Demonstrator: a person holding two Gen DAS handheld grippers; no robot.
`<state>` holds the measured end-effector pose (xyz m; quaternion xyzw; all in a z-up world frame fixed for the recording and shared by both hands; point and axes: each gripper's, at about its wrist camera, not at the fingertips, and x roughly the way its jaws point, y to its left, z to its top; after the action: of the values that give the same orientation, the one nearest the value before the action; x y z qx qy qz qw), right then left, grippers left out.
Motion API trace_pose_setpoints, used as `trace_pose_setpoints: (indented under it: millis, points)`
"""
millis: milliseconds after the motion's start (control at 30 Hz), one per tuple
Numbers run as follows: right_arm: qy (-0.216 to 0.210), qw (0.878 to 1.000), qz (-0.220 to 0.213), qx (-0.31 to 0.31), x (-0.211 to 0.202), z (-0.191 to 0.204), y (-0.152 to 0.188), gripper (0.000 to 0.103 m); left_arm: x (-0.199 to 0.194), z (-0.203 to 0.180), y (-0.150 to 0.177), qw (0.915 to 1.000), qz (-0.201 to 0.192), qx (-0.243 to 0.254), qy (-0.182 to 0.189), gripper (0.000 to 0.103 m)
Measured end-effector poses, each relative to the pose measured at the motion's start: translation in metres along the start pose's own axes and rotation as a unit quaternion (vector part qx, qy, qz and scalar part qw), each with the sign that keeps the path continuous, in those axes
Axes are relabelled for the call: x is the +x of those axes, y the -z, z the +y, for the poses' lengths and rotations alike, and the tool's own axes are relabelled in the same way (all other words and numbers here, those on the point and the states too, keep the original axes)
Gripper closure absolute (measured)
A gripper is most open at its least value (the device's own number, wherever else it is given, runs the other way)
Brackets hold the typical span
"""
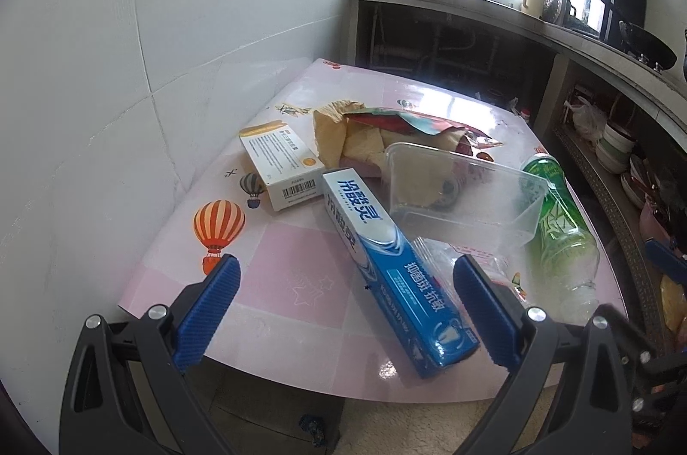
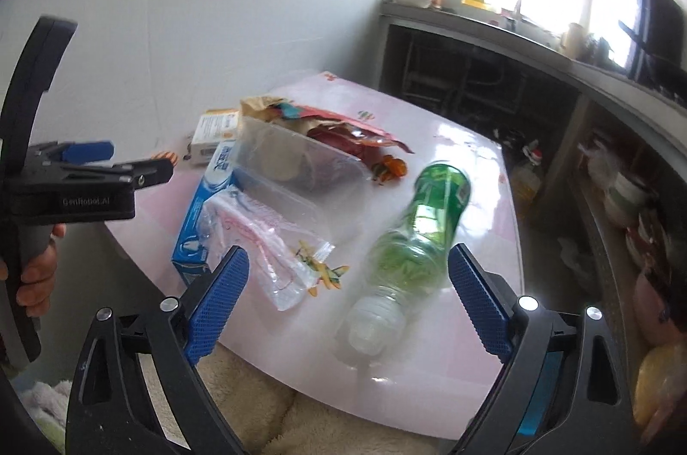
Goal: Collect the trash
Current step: 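Reach the right gripper to the clear plastic bag and grasp it, then grasp the white Calcitriol box with the left gripper while the right gripper holds the plastic bag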
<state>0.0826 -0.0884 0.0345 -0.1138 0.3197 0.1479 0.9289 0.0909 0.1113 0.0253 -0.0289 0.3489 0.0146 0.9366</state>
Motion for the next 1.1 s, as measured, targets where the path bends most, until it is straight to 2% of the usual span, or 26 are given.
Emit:
trace_pose_setpoints:
  millis: [167, 333, 467, 600, 733, 867, 1100]
  points:
    - [-0.015, 0.996, 0.036, -0.082, 0.025, 0.024, 0.001, 0.029, 0.008, 0.02, -0.001, 0.9998, -0.012, -0.012, 0.001, 0.006]
    - [-0.017, 0.985, 0.064, -0.161, 0.039, 0.046, 0.005, 0.033, 0.017, 0.032, 0.0, 0.9998, -0.012, -0.018, -0.002, 0.006]
    - [-0.016, 0.977, 0.084, -0.194, 0.053, 0.054, 0.006, 0.04, 0.022, 0.04, 0.0, 0.9994, -0.013, -0.031, 0.003, 0.006]
    - [-0.018, 0.974, 0.11, -0.198, 0.069, 0.058, 0.006, 0.049, 0.024, 0.046, 0.0, 0.9988, -0.015, -0.042, 0.019, 0.006]
    - [-0.027, 0.975, 0.134, -0.175, 0.081, 0.054, 0.007, 0.073, 0.024, 0.048, -0.001, 0.998, -0.016, -0.05, 0.036, 0.006]
    - [-0.034, 0.98, 0.13, -0.148, 0.075, 0.05, 0.007, 0.079, 0.022, 0.048, -0.003, 0.9975, -0.018, -0.05, 0.047, 0.006]
    - [-0.044, 0.987, 0.106, -0.112, 0.048, 0.044, 0.004, 0.082, 0.016, 0.046, -0.006, 0.9963, -0.02, -0.057, 0.06, 0.006]
